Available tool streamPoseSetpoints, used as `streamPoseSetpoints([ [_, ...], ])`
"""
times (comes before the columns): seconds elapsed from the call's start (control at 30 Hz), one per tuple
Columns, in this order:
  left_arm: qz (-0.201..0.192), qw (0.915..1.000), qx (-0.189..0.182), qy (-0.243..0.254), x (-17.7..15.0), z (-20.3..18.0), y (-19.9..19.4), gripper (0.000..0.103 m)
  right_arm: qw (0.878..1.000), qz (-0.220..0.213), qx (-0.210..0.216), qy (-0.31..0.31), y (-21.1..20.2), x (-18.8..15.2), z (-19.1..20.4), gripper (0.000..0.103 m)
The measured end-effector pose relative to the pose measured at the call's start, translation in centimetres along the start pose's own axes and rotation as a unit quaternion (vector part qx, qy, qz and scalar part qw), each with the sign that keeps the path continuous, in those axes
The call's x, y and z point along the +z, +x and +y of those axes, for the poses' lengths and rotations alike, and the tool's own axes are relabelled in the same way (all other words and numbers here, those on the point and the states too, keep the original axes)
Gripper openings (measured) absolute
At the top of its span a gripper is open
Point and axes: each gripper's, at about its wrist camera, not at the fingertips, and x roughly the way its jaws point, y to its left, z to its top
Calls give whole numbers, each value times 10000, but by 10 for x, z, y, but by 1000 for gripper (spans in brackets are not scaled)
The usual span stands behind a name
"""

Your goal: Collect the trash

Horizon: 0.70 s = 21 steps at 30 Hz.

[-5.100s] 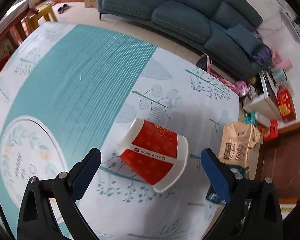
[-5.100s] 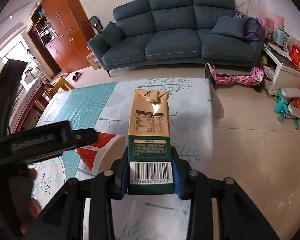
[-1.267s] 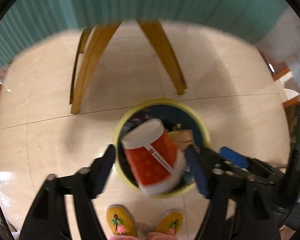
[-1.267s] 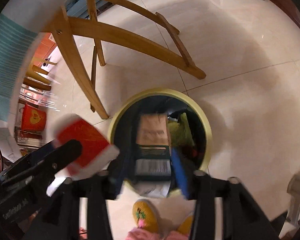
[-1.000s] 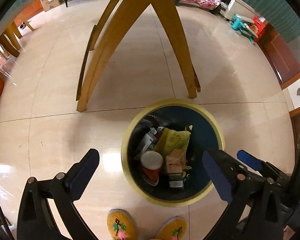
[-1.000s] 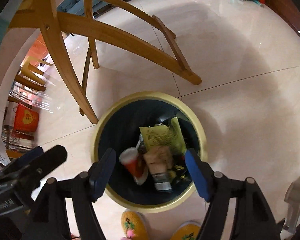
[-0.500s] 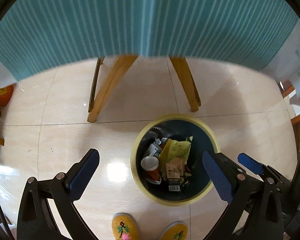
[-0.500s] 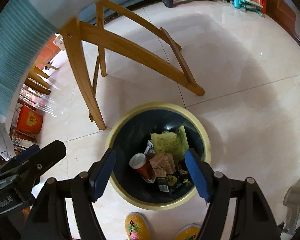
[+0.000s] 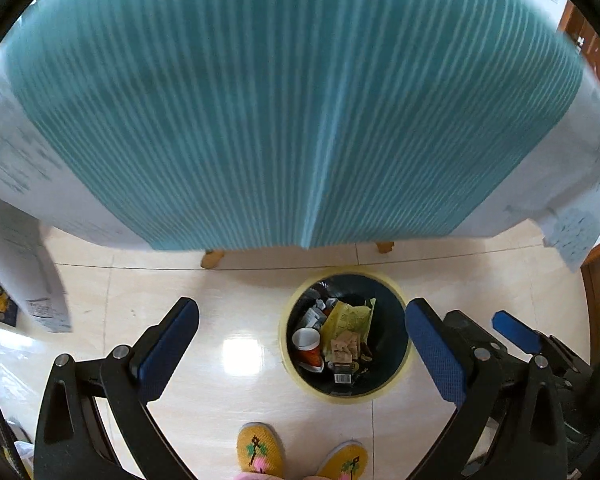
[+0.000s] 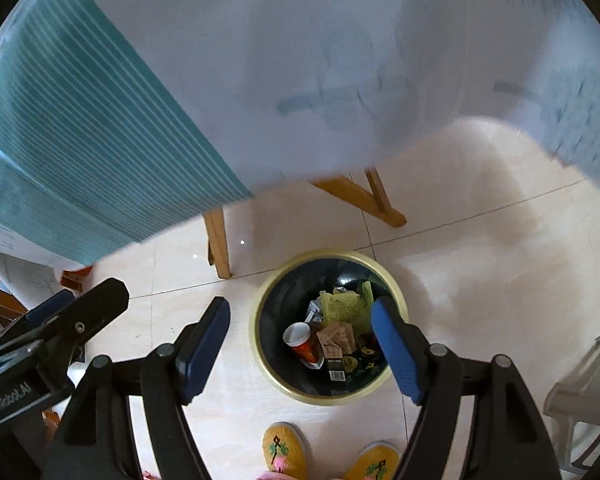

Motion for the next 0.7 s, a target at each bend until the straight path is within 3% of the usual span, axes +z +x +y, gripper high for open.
streamPoseSetpoints([
  [0.5,-448,9986,277,-66,64,0,-133,102,9986,-423,131,-290,-127,54,51,79],
  [0.7,-444,9986,248,-134,84,-2,-186,102,9977,-470,78,-474,-183,74,70,79],
])
